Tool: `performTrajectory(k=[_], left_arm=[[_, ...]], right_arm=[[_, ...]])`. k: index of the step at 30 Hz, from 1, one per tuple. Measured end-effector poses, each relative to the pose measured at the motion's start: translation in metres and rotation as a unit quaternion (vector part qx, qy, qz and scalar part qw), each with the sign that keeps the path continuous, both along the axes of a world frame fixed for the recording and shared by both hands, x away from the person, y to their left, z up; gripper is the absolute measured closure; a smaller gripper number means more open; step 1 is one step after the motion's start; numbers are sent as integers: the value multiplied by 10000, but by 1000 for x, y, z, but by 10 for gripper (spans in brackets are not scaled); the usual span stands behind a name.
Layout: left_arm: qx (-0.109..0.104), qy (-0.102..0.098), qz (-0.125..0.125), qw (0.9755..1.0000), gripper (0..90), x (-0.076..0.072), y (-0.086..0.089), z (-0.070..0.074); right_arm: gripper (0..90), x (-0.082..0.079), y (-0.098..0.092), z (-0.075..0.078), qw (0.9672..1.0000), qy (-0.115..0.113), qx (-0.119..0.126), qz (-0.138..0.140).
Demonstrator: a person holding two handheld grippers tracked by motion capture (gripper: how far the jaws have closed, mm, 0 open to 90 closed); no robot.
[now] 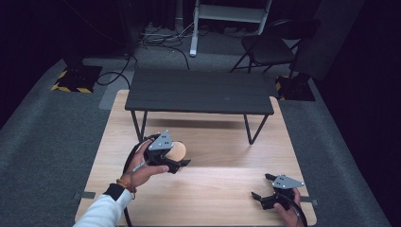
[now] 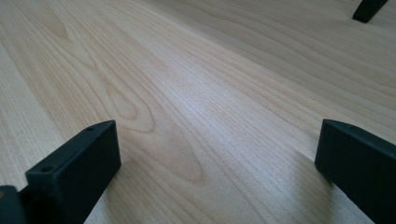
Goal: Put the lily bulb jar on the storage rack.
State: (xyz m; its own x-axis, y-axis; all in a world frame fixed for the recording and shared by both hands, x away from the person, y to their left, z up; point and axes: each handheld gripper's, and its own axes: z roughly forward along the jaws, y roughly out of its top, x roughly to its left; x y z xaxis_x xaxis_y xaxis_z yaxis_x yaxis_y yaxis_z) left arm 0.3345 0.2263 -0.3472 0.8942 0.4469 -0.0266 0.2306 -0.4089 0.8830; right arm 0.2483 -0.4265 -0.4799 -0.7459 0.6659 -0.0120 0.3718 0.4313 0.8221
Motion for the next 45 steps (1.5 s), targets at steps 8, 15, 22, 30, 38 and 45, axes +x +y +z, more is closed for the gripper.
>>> performTrajectory(k=[8, 15, 22, 30, 38, 45], left_arm=[[-118, -199, -107, 9997, 257, 29, -12, 59], [-87, -379, -203, 9990, 257, 46, -25, 95], [-34, -369, -104, 9993, 257, 72, -37, 116], [217, -408, -25, 9989, 257, 102, -54, 130], [221, -326, 94, 9992, 256, 138, -65, 131], [318, -165, 61, 9993, 256, 160, -74, 120]], right_arm=[[0, 0, 0, 0, 10000, 3, 5, 12], [0, 1, -1, 0, 10000, 14, 26, 38], [0, 1, -1, 0, 10000, 6, 12, 59], [0, 1, -1, 0, 10000, 6, 2, 70], [0, 1, -1, 0, 10000, 8, 2, 72], [0, 1, -1, 0, 10000, 7, 2, 73]])
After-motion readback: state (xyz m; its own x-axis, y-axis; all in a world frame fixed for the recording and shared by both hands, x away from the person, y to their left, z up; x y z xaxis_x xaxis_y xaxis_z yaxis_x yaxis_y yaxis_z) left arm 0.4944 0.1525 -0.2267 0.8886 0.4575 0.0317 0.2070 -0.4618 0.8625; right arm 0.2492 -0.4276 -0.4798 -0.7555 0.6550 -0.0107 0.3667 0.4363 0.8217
